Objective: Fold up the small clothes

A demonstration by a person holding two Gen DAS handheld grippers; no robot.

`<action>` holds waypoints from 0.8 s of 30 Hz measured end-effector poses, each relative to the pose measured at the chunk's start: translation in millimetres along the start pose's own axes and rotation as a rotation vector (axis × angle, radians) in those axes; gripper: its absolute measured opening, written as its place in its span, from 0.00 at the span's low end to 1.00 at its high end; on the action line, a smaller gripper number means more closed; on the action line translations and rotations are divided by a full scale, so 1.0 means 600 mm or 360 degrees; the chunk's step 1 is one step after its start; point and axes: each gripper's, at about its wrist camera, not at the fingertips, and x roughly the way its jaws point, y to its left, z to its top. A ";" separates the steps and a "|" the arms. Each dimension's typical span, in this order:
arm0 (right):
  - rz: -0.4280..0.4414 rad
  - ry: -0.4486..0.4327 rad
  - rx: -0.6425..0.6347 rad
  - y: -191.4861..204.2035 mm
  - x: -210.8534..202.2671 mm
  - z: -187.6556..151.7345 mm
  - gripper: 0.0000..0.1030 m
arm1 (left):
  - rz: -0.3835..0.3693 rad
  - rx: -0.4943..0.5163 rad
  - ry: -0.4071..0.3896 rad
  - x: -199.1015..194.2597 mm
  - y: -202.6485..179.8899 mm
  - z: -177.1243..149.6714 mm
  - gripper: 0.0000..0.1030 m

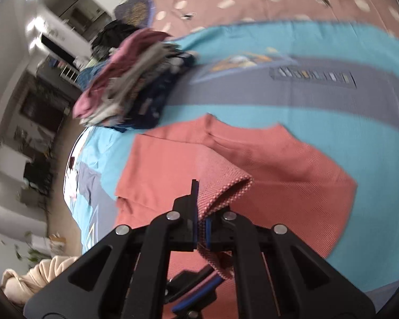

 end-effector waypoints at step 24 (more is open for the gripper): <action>-0.0789 -0.0329 -0.0083 -0.030 -0.025 -0.068 0.34 | -0.0533 -0.0967 0.0266 0.021 0.413 -0.185 0.61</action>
